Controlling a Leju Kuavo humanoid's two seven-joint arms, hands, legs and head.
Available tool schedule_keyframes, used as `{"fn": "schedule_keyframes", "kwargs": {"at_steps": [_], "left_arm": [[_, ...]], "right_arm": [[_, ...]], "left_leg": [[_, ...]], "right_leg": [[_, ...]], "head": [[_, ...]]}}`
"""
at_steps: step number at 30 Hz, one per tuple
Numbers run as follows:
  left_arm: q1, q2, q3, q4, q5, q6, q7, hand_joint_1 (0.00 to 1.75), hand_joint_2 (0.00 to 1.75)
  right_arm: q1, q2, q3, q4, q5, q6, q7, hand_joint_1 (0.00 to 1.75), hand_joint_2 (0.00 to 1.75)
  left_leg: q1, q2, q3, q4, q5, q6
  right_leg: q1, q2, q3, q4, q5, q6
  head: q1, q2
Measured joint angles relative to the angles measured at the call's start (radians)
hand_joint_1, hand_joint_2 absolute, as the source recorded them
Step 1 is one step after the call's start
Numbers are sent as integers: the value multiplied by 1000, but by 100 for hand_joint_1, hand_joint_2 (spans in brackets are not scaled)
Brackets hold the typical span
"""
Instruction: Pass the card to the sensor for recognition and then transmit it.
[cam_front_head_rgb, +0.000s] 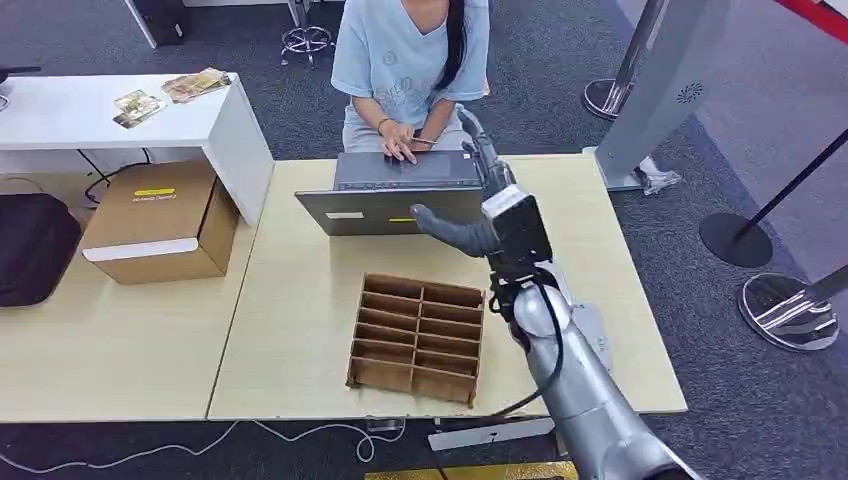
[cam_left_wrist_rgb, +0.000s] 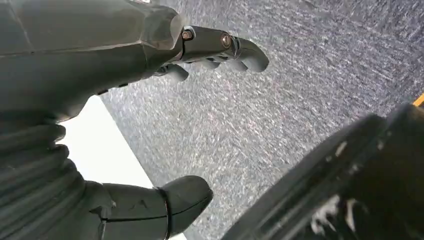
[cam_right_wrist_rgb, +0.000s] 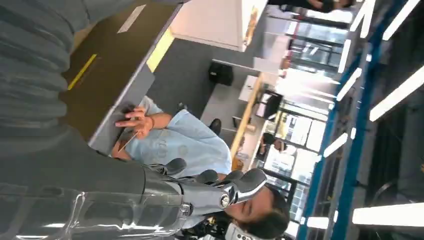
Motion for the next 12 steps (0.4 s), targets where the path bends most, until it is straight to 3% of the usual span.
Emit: {"fn": "schedule_keyframes", "kwargs": {"at_steps": [7, 12], "left_arm": [[1, -5, 19, 0, 7, -8, 8, 0, 175], [3, -10, 26, 0, 4, -12, 24, 0, 175]], "right_arm": [[223, -80, -107, -240, -21, 25, -52, 0, 175], [389, -96, -193, -354, -68, 62, -81, 0, 175]], "left_leg": [[0, 0, 0, 0, 0, 0], [0, 0, 0, 0, -1, 0]], "right_leg": [[0, 0, 0, 0, 0, 0], [0, 0, 0, 0, 0, 0]], "head": [[0, 0], [0, 0]]}}
